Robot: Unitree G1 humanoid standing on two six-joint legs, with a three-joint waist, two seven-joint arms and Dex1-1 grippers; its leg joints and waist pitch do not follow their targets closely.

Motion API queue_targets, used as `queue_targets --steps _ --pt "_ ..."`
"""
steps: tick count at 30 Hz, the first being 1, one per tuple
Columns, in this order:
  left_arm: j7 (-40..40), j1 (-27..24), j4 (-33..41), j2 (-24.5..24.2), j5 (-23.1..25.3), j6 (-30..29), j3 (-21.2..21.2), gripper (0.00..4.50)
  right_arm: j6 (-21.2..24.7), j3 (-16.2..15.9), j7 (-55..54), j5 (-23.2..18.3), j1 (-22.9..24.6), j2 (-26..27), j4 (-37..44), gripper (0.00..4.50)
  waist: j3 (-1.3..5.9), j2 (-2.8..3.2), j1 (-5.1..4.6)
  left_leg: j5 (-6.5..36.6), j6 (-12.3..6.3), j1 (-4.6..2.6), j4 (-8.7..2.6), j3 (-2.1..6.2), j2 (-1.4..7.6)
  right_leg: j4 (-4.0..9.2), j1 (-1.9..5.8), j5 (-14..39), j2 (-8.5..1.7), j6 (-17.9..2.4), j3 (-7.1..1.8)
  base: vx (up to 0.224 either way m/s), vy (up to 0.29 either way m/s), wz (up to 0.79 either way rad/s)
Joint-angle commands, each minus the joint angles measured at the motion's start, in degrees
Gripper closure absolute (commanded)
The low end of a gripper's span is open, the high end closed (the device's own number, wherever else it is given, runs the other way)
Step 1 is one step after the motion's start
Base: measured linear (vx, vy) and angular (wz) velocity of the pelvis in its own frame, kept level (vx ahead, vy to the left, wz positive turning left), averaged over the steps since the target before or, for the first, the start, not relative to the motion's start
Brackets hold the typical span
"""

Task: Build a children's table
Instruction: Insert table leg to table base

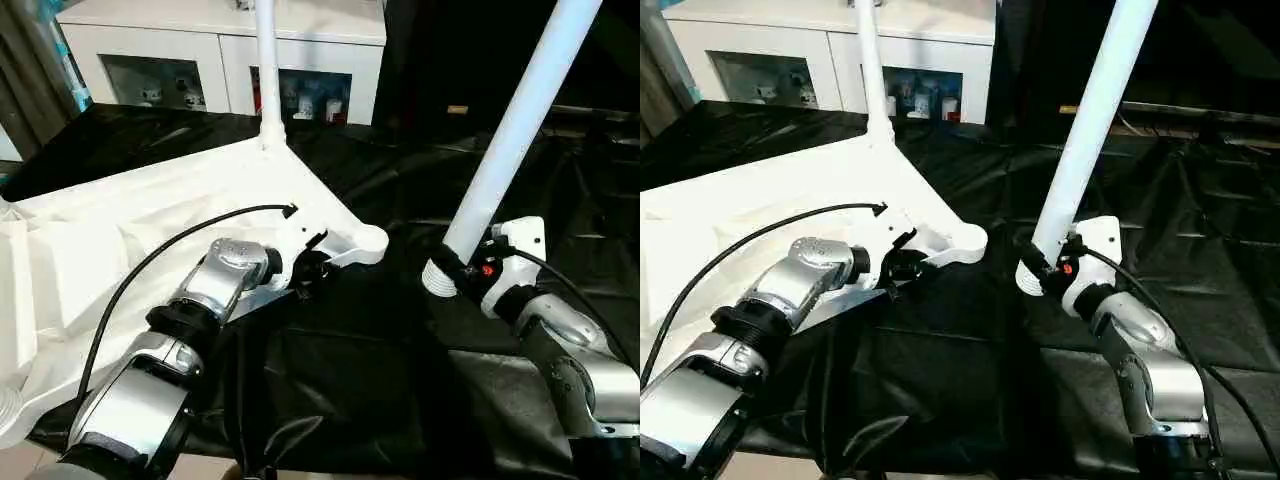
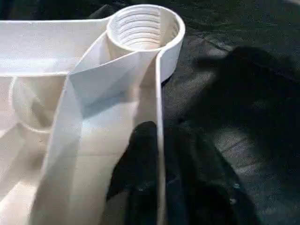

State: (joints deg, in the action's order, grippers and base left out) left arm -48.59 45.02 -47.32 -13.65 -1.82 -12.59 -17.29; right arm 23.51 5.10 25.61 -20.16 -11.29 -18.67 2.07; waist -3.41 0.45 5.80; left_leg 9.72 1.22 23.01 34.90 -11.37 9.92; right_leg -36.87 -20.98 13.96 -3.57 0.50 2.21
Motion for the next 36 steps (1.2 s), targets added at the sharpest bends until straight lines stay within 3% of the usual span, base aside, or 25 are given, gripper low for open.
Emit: queue_targets --steps 1,6,9,14,17,20,24,25,29,30,31,35,36 --pt "-1.06 -0.16 0.11 -0.01 0.78 0.14 -0.69 4.05 -0.44 0.27 0.52 -0.40 -0.90 -0.51 0.56 2.58 3.98 -0.18 0.08 9.77 -0.63 -2.06 -4.31 2.11 3.77 4.76 1.56 0.84 -5.56 -14.19 -2.57 0.000 0.000 0.00" --pt "-2.04 -0.33 0.06 0.00 0.63 0.68 -0.03 4.42 -0.42 0.15 1.05 -0.53 -1.01 -0.61 0.63 2.58 4.11 -0.25 0.15 8.60 -1.07 -2.01 -4.22 2.07 3.77 4.55 1.63 -1.24 -5.59 -14.51 -2.55 0.000 0.000 0.00" --pt "-5.36 -1.51 1.16 -0.72 0.77 1.63 -0.76 4.42 0.06 -0.48 2.96 -0.88 -1.29 -1.02 0.80 2.58 4.08 -0.21 0.23 8.25 -1.61 -2.03 -4.19 2.01 3.75 4.59 1.59 -1.97 -5.60 -14.63 -2.54 0.000 0.000 0.00" --pt "-8.66 -3.25 2.81 -1.70 1.41 3.30 -2.42 4.50 1.26 -1.93 6.00 -1.66 -1.22 -1.91 1.55 2.58 3.96 -0.13 0.45 9.41 -1.21 -2.09 -4.41 2.09 3.96 4.75 1.55 -0.09 -5.66 -14.28 -2.54 0.000 0.000 0.00" --pt "-15.18 -6.30 6.93 -3.39 0.76 7.69 -4.30 4.50 2.79 -3.41 9.27 -2.90 -1.18 -2.84 2.50 2.58 3.91 -0.08 0.61 10.17 -0.79 -2.03 -4.60 2.16 4.13 4.78 1.58 0.76 -5.81 -14.02 -2.60 0.000 0.000 0.00" --pt "-17.57 -7.59 9.30 -4.24 0.46 7.91 -4.93 4.50 3.27 -3.64 10.14 -3.34 -1.34 -3.00 2.70 2.58 3.87 -0.01 0.68 11.00 -0.34 -2.34 -4.64 1.95 4.12 4.91 1.16 2.13 -5.70 -13.78 -2.66 0.000 0.000 0.00" --pt "-17.98 -9.54 13.07 -5.03 0.12 8.35 -4.85 4.50 3.51 -4.41 11.76 -3.30 -1.41 -3.66 2.56 2.58 3.78 -0.07 0.93 12.48 0.88 -2.41 -4.95 1.98 4.32 5.00 1.03 5.00 -5.86 -13.05 -2.60 0.000 0.000 0.00" --pt "-17.87 -10.00 14.03 -5.19 0.08 8.35 -4.65 4.50 3.53 -4.54 11.98 -3.29 -1.37 -3.75 2.50 2.58 3.76 -0.54 0.80 12.49 0.84 -2.33 -5.00 1.88 4.29 5.05 1.03 5.19 -5.85 -12.90 -2.60 0.000 0.000 0.00" --pt "-15.69 -10.59 15.28 -5.39 1.43 8.27 -4.10 4.50 3.70 -4.74 12.41 -3.33 -1.41 -3.87 2.39 2.58 3.69 -0.39 0.83 11.90 0.54 -2.23 -4.88 1.84 4.15 5.25 0.95 6.87 -5.97 -12.14 -2.67 0.000 0.000 0.00" --pt "-16.71 -10.64 15.37 -5.45 1.02 8.10 -3.86 4.03 3.77 -4.83 12.49 -3.16 -1.56 -3.73 2.34 2.58 3.71 -0.41 0.81 11.57 0.50 -2.13 -4.88 1.84 4.10 5.26 0.99 6.95 -5.95 -11.95 -2.66 0.000 0.000 0.00" --pt "-16.97 -10.64 15.40 -5.49 0.91 7.88 -3.85 3.92 3.77 -4.85 12.50 -3.13 -1.60 -3.70 2.33 2.58 3.72 -0.36 0.84 11.53 0.54 -2.19 -4.90 1.87 4.12 5.25 0.94 7.09 -5.92 -11.86 -2.63 0.000 0.000 0.00" --pt "-16.24 -10.69 15.76 -6.11 1.99 7.03 -4.15 3.89 3.34 -4.89 12.25 -2.52 -2.04 -3.46 2.00 2.58 3.87 -0.08 0.57 10.98 0.69 -2.15 -4.96 1.94 4.08 4.96 0.95 4.86 -5.72 -12.02 -2.53 0.000 0.000 0.00" --pt "-16.07 -10.74 15.80 -6.16 2.16 6.97 -4.24 3.69 3.37 -4.84 12.24 -2.56 -2.07 -3.41 1.98 2.58 3.93 -0.16 0.48 10.53 0.54 -2.15 -4.91 1.91 4.08 4.87 1.02 3.68 -5.71 -12.27 -2.50 0.000 0.000 0.00"
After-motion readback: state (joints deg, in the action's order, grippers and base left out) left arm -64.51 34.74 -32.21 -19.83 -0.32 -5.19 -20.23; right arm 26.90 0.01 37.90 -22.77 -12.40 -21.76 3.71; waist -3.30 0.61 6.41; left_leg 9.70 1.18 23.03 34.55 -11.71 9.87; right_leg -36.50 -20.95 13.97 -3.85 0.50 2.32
